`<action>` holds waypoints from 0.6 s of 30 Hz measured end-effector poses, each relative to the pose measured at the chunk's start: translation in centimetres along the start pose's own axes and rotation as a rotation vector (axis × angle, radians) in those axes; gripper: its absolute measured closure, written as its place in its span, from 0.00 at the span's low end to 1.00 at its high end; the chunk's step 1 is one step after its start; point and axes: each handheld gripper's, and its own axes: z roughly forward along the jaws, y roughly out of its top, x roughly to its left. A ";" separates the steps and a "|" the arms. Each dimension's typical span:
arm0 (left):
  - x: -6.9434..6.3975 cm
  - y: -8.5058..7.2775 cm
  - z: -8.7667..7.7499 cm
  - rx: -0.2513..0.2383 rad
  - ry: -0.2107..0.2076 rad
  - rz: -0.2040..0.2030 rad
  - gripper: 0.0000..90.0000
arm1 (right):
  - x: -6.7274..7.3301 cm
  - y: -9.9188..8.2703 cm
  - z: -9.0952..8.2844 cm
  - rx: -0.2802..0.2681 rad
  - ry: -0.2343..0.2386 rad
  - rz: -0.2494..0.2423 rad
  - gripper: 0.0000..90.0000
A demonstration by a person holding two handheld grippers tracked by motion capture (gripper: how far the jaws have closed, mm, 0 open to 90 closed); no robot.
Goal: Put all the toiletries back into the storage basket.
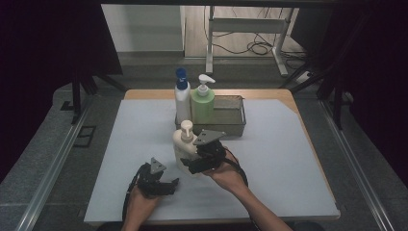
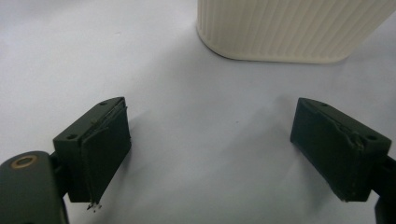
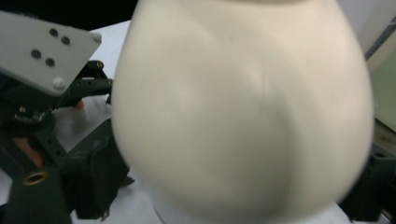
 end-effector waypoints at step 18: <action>0.0 0.0 0.0 0.000 0.002 -0.001 0.13 | 0.3 0.8 0.6 -0.021 -0.017 0.026 0.41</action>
